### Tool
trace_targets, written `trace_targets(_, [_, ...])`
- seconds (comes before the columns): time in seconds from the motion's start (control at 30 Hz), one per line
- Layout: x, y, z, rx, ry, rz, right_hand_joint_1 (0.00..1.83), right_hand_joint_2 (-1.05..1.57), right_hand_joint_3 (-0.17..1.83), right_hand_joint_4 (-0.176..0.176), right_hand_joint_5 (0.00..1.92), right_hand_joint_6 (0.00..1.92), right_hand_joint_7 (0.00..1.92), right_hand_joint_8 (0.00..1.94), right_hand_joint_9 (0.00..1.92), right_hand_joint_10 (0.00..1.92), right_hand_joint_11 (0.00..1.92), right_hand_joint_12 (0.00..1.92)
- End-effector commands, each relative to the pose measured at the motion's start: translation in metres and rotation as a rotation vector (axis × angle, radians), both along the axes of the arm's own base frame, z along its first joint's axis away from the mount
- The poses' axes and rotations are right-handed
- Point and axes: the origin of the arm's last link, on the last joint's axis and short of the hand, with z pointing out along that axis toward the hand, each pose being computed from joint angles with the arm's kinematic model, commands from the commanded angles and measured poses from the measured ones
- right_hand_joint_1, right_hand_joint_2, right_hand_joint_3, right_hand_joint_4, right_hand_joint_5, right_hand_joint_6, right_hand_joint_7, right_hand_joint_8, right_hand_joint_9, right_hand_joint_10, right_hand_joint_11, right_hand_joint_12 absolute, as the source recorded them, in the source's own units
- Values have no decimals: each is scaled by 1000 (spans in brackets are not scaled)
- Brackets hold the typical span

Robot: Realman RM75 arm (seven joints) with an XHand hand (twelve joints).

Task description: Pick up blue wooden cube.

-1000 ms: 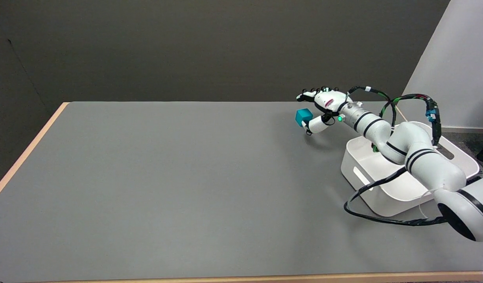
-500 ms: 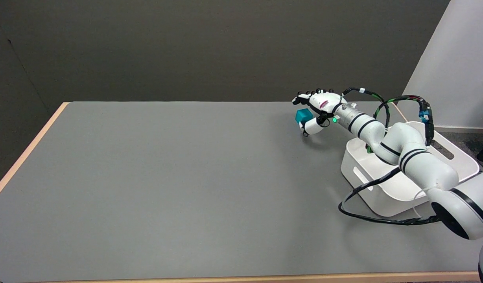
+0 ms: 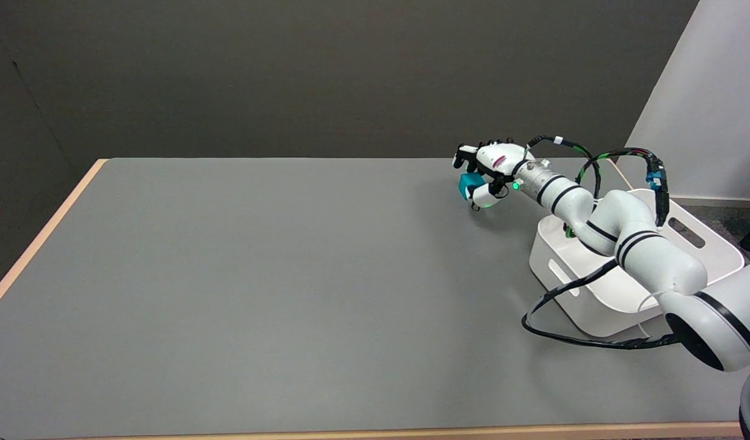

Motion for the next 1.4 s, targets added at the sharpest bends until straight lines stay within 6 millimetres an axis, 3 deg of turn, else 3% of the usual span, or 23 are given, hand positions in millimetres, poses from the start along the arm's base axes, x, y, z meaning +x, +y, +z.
trace_targets(0.03, [-2, 0, -4, 11, -3, 0, 909, 844, 944, 94, 210, 908, 471, 693, 484, 971, 218, 1218])
trace_targets(0.53, [-8, 3, -4, 9, -10, -13, 862, 709, 1036, 106, 250, 576, 368, 479, 384, 796, 170, 1131])
trace_targets(0.83, [-14, 8, -2, 4, -11, -25, 906, 690, 1007, 105, 259, 540, 375, 438, 369, 784, 157, 1157])
trace_targets(1.2, [-14, 8, -2, 2, -16, -24, 963, 705, 1005, 109, 262, 569, 389, 457, 389, 811, 183, 1176])
trace_targets(1.3, [-14, 8, -2, -1, -25, -20, 993, 740, 1012, 111, 257, 631, 410, 502, 415, 838, 212, 1198])
trace_targets(1.4, [-13, 8, -2, -4, -34, -14, 1052, 859, 891, 107, 237, 840, 497, 689, 496, 1020, 269, 1256])
